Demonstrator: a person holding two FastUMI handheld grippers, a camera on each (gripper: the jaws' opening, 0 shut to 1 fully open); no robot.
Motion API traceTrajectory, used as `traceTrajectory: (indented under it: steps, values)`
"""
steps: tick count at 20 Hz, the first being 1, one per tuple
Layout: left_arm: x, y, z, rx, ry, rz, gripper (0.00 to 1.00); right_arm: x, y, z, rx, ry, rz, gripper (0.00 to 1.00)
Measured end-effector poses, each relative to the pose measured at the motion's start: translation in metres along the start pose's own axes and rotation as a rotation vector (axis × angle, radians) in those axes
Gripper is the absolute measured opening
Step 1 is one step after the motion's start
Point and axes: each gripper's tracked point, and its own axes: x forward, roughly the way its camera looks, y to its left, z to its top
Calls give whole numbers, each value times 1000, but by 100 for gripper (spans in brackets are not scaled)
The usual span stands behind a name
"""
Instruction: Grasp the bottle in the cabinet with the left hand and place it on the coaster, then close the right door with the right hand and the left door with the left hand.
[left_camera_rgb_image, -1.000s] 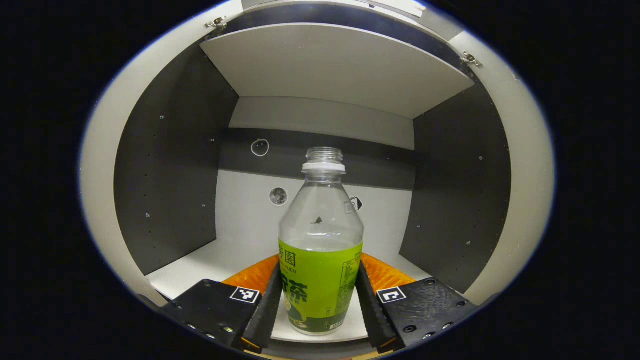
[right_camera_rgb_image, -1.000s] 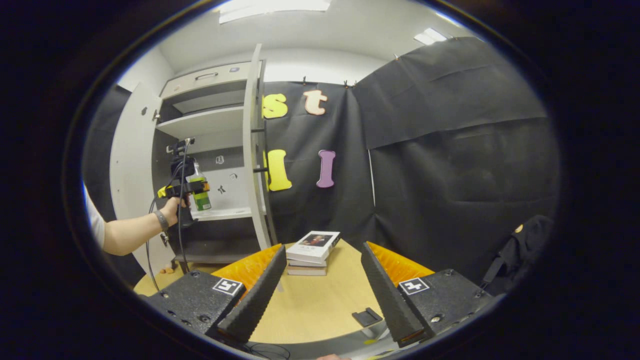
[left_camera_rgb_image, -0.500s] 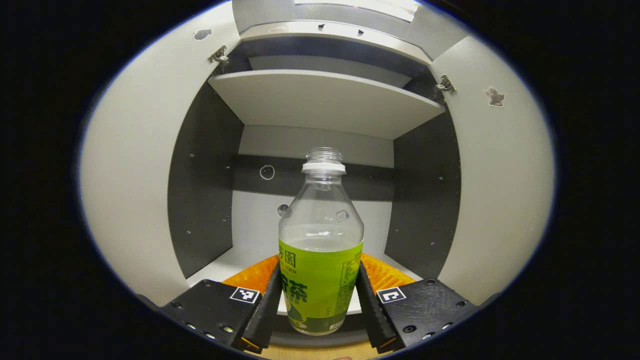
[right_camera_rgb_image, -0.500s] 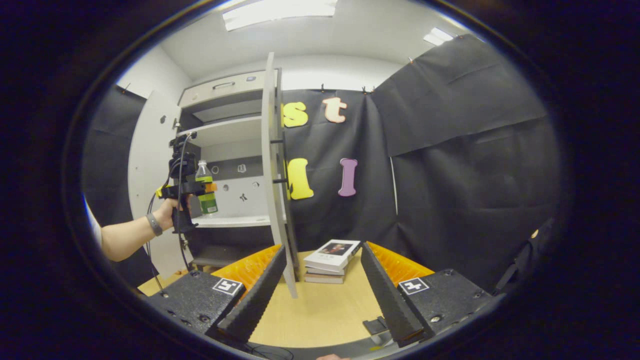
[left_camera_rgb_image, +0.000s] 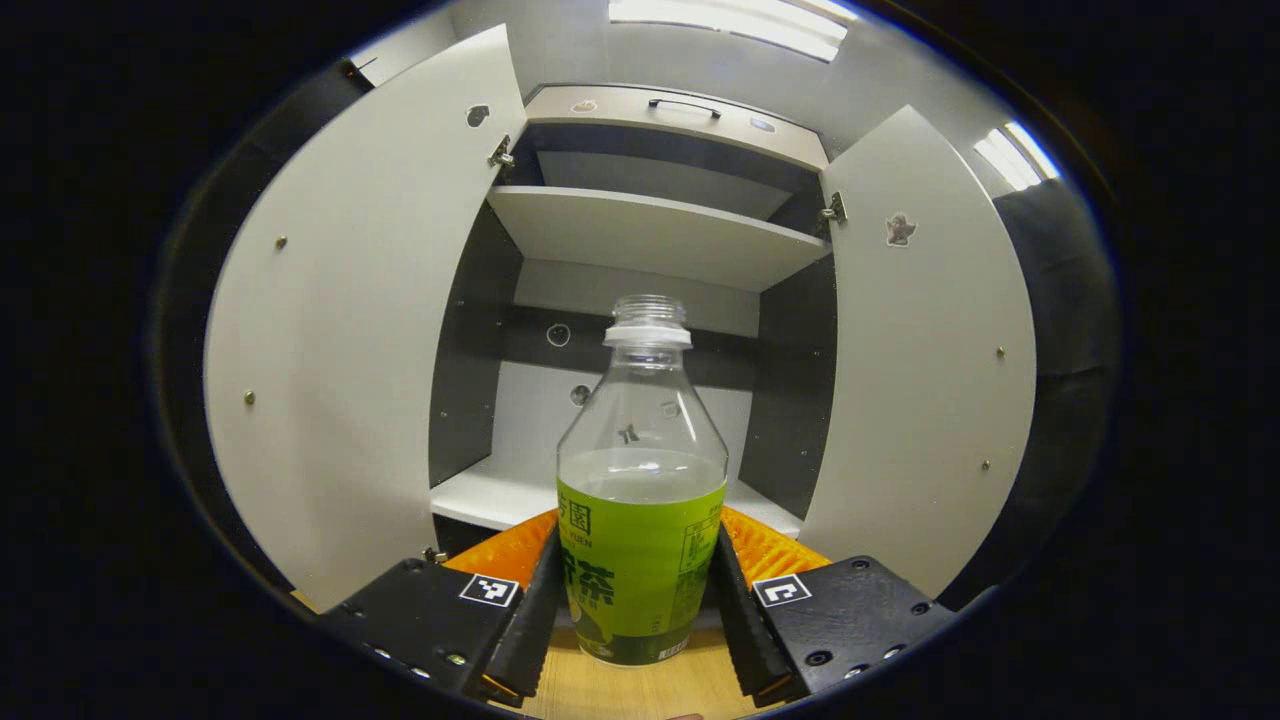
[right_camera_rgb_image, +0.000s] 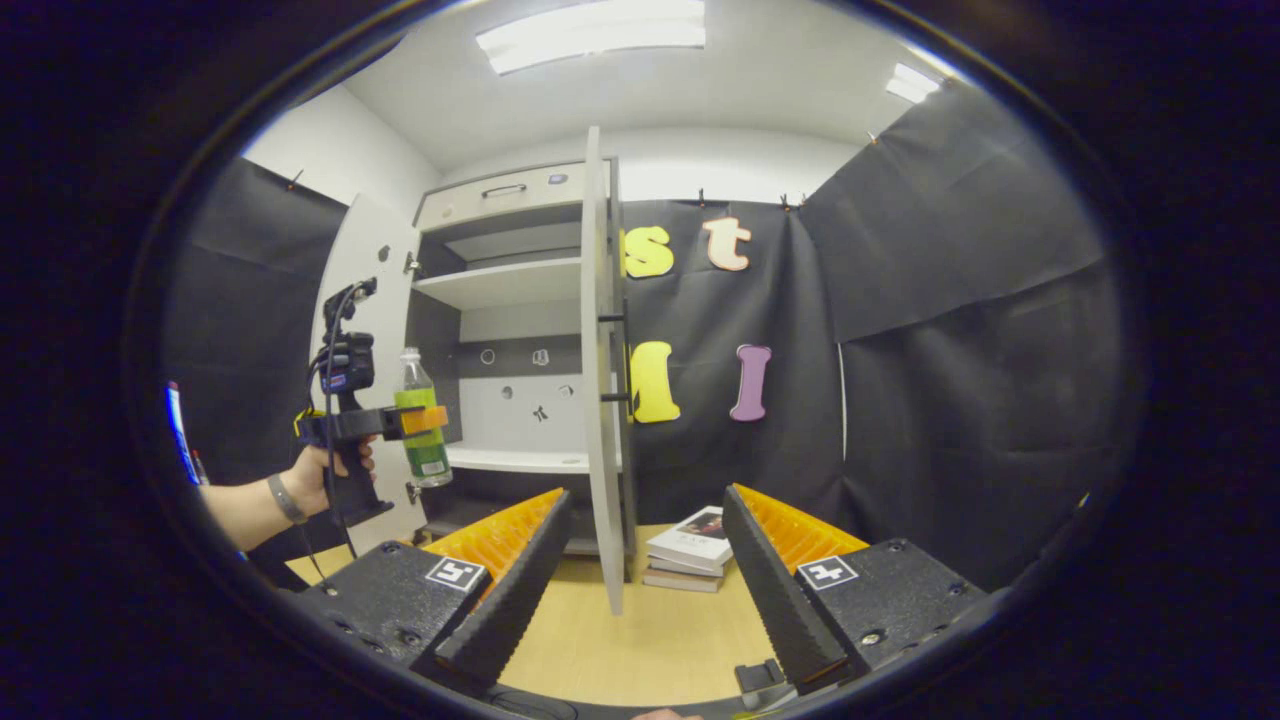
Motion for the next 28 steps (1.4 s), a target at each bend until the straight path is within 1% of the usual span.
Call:
traceTrajectory:
  steps: [3,5,10,14,16,20,22,24,26,27,28]
  values:
    - [-27,1,-41,39,14,28,70,6,-2,17,0,-12,20,99]
    - [-38,1,-75,68,31,54,70,7,3,29,21,-19,32,98]
    - [-56,1,-160,114,71,109,70,5,4,50,-15,-36,3,99]
    - [-64,-2,-209,166,66,135,70,6,9,64,8,-67,-20,98]
    - [-64,-4,-234,182,84,142,70,9,11,59,3,-51,-26,98]
    - [-72,-10,-263,160,90,155,70,8,13,47,-6,-12,-44,98]
    - [-74,-13,-272,162,85,144,70,6,14,41,-20,5,-54,99]
    - [-78,-16,-286,160,108,136,70,4,14,36,-34,27,-61,98]
    - [-84,-11,-294,156,117,159,70,3,16,32,-32,40,-60,98]
    - [-84,-11,-290,144,89,165,70,3,17,30,-33,46,-62,98]
    - [-84,-11,-293,128,93,165,70,3,16,29,-37,52,-68,98]
